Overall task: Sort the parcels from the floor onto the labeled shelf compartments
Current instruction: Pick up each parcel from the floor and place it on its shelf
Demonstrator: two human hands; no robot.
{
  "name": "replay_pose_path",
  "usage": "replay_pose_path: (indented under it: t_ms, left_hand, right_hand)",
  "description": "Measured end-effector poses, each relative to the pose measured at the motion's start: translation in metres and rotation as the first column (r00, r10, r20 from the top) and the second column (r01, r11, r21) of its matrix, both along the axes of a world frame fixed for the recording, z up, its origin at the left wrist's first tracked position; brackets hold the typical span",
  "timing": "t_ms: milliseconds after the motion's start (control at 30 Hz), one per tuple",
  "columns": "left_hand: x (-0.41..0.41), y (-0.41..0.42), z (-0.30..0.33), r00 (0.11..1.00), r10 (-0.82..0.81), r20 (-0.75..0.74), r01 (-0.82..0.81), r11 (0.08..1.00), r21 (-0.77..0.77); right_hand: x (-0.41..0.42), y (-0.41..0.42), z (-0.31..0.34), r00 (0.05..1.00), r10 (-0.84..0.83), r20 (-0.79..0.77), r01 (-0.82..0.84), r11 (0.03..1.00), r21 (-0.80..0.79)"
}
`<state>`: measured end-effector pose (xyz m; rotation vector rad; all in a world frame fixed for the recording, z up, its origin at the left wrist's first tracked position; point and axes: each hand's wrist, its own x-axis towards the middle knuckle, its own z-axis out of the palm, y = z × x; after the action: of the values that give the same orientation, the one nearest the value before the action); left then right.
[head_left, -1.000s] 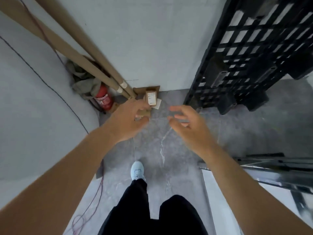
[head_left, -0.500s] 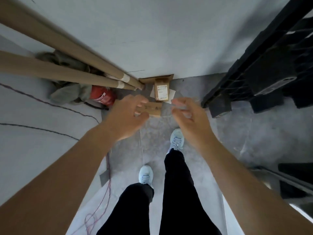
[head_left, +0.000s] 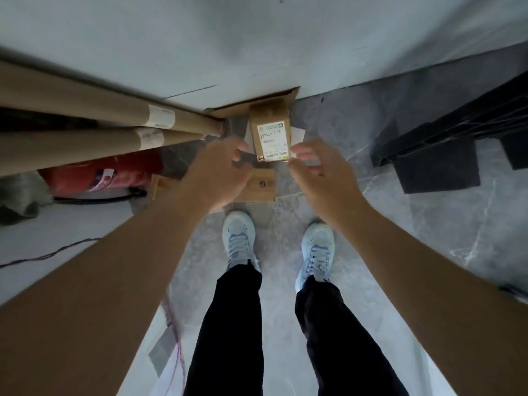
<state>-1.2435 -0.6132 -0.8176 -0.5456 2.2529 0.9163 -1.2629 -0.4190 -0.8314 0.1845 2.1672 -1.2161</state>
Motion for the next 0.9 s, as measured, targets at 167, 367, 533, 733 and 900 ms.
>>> replay_pose_path:
  t_ms: [167,367,533,733,900]
  left_hand:
    - [-0.017,-0.012,-0.111,0.995,0.083,0.060,-0.081,0.996,-0.028]
    - [-0.035,-0.014,-0.205,0.976,0.127,0.176,-0.138,0.989,0.054]
    - [-0.041,-0.017,-0.256,0.928,0.284,0.242,-0.330,0.926,0.181]
    - [-0.036,-0.007,-0.242,0.858,0.436,0.272,-0.507,0.803,0.313]
    - [-0.025,0.010,-0.184,0.841,0.492,0.226,-0.541,0.744,0.392]
  right_hand:
    - [-0.023,-0.026,-0.119,0.999,-0.021,0.026,0.019,0.996,0.084]
    - [-0.061,-0.034,-0.216,0.995,0.090,0.033,-0.096,0.965,0.244]
    - [-0.078,-0.030,-0.258,0.980,0.169,0.101,-0.185,0.967,0.176]
    - [-0.063,-0.029,-0.244,0.987,0.062,0.146,-0.069,0.997,0.042]
    - [-0.032,-0.023,-0.192,0.954,-0.198,0.223,0.230,0.965,-0.126]
